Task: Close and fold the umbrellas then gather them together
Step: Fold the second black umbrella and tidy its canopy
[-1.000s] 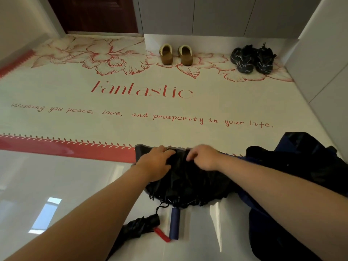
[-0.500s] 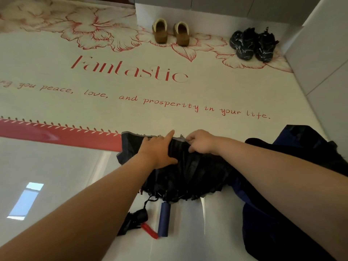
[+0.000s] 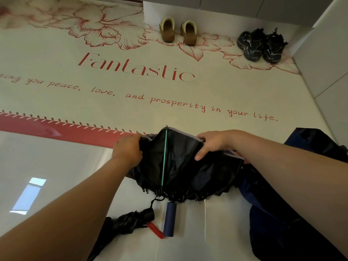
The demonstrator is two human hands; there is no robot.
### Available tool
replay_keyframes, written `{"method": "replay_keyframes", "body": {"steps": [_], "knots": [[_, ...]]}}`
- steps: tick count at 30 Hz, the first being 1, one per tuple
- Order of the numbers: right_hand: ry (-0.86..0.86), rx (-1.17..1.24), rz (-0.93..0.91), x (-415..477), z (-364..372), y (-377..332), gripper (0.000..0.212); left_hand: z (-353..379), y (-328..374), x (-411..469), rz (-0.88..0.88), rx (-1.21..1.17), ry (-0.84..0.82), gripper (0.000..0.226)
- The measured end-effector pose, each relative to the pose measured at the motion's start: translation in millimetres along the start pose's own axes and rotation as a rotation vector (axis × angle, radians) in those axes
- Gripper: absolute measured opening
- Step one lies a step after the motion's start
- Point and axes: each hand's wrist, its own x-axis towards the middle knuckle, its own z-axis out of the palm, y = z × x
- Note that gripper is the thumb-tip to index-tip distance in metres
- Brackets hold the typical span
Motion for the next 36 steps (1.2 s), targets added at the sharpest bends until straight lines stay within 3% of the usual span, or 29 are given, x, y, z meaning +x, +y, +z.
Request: {"method": "replay_keyframes", "body": {"steps": [3, 5, 8, 11, 14, 17, 21, 23, 25, 28, 32, 36], "knots": [[0.194, -0.163, -0.022, -0.9, -3.9, -4.5, 0.014, -6.8, 17.8, -9.6, 0.12, -0.024, 0.181, 0.08], [0.277, -0.04, -0.098, -1.7, -2.5, -12.1, 0.028, -11.6, 38.4, -18.5, 0.314, -0.107, 0.302, 0.082], [0.341, 0.154, -0.234, -3.8, 4.7, -31.3, 0.026, -13.2, 69.4, -30.1, 0.439, -0.232, 0.212, 0.082], [0.339, 0.382, -0.334, -6.7, 10.7, -45.3, 0.021, -8.6, 86.3, -31.4, 0.362, -0.247, 0.053, 0.101], [0.398, 0.462, -0.339, -8.2, 11.3, -42.2, 0.038, -12.5, 78.4, -21.2, 0.167, -0.472, 0.057, 0.063], [0.486, 0.356, -0.223, -10.2, 9.8, -20.4, 0.04, -20.5, 50.8, -11.4, 0.004, -0.489, 0.122, 0.048], [0.297, 0.023, 0.112, -12.0, 14.5, 14.1, 0.067, -28.8, 6.1, -4.2, -0.144, -0.509, 0.151, 0.047], [0.235, 0.014, 0.252, -11.9, 22.1, 20.0, 0.074, -32.5, -14.0, -2.6, -0.209, -0.451, 0.184, 0.046], [0.212, 0.101, 0.294, -12.0, 32.4, 16.8, 0.059, -35.7, -28.6, -4.7, -0.251, -0.423, 0.201, 0.045], [0.215, 0.218, 0.211, -4.5, 44.5, 3.6, 0.038, -38.0, -34.8, -7.7, -0.258, -0.376, 0.161, 0.045], [0.273, 0.291, 0.076, 3.1, 48.1, -26.6, 0.028, -36.3, -12.7, -11.5, -0.121, -0.26, 0.103, 0.058], [0.294, 0.268, -0.05, -0.1, 46.7, -56.9, 0.025, -44.9, 29.0, -26.3, 0.212, -0.197, 0.367, 0.06]]}}
